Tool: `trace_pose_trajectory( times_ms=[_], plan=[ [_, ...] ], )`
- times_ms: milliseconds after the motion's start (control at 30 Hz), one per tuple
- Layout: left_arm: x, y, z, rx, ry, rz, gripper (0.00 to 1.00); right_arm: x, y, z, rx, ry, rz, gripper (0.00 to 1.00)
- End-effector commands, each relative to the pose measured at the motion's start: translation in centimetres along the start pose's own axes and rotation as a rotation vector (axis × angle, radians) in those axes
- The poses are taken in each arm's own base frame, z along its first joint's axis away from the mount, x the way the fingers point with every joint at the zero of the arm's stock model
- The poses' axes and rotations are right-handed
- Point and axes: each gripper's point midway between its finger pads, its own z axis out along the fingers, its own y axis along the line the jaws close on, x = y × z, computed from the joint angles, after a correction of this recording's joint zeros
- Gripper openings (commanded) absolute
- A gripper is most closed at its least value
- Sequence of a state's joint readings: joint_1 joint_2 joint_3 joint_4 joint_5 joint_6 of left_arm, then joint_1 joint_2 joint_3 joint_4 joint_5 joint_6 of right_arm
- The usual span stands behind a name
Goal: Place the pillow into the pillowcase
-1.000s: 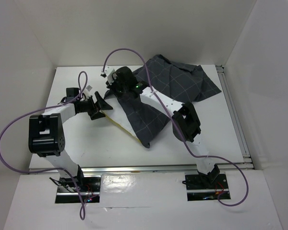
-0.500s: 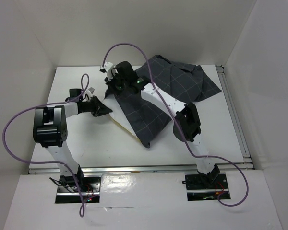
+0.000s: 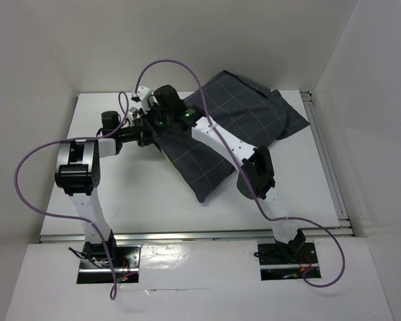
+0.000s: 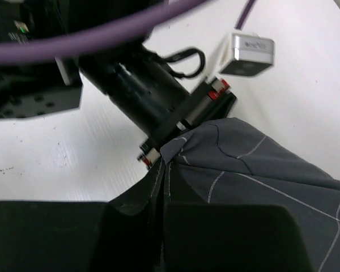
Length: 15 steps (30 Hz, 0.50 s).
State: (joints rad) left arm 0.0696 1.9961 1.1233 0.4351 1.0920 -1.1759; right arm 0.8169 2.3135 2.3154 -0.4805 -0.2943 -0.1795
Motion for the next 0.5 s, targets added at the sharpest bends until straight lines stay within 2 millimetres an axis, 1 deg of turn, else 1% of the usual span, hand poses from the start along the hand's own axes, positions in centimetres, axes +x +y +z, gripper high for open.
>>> trace_pose_trajectory(
  times_ms=[0,67,100,133,167,200,233,267,300,333,367,400,433,467],
  plan=[
    [0.5,-7.3,1.6,0.195,0.044,0.17,0.0,-4.8,8.7,0.2,-0.213,-0.118,-0.04,0.0],
    [2.0,-7.7,2.4,0.211,0.079,0.131,0.0,-5.2,8.5,0.9,-0.211,-0.142,-0.048,0.0],
    [2.2,-8.6,2.5,0.228,0.077,0.143,0.0,-5.8,9.1,0.8,-0.21,-0.154,-0.056,0.0],
    [2.7,-8.8,2.7,0.241,0.086,0.138,0.0,-5.8,9.1,1.2,-0.21,-0.161,-0.058,0.0],
    [3.1,-9.5,3.0,0.252,0.083,0.158,0.0,-5.7,9.7,1.6,-0.219,-0.161,-0.062,0.0],
    [2.9,-9.6,3.1,0.252,0.071,0.144,0.0,-6.5,9.7,1.4,-0.217,-0.184,-0.069,0.0],
    [3.2,-9.6,3.3,0.252,0.08,0.145,0.0,-6.7,10.2,1.4,-0.224,-0.194,-0.084,0.0],
    [3.0,-9.9,3.3,0.261,0.065,0.146,0.0,-7.2,10.8,1.5,-0.231,-0.211,-0.093,0.0],
    [3.0,-10.0,3.3,0.265,0.064,0.154,0.0,-7.4,10.8,1.5,-0.23,-0.22,-0.095,0.0],
    [3.0,-9.7,3.8,0.261,0.06,0.144,0.0,-7.4,11.0,1.4,-0.241,-0.221,-0.096,0.0],
    [2.9,-9.4,3.9,0.264,0.06,0.148,0.0,-7.4,11.9,1.6,-0.263,-0.226,-0.092,0.0],
    [2.6,-9.2,4.1,0.266,0.049,0.137,0.0,-7.7,12.0,1.5,-0.273,-0.24,-0.097,0.0],
    [2.6,-9.0,4.2,0.264,0.051,0.122,0.0,-8.5,12.9,1.1,-0.29,-0.26,-0.096,0.0],
    [2.3,-8.7,4.3,0.265,0.039,0.12,0.0,-8.1,12.9,1.2,-0.291,-0.252,-0.093,0.0]
  ],
)
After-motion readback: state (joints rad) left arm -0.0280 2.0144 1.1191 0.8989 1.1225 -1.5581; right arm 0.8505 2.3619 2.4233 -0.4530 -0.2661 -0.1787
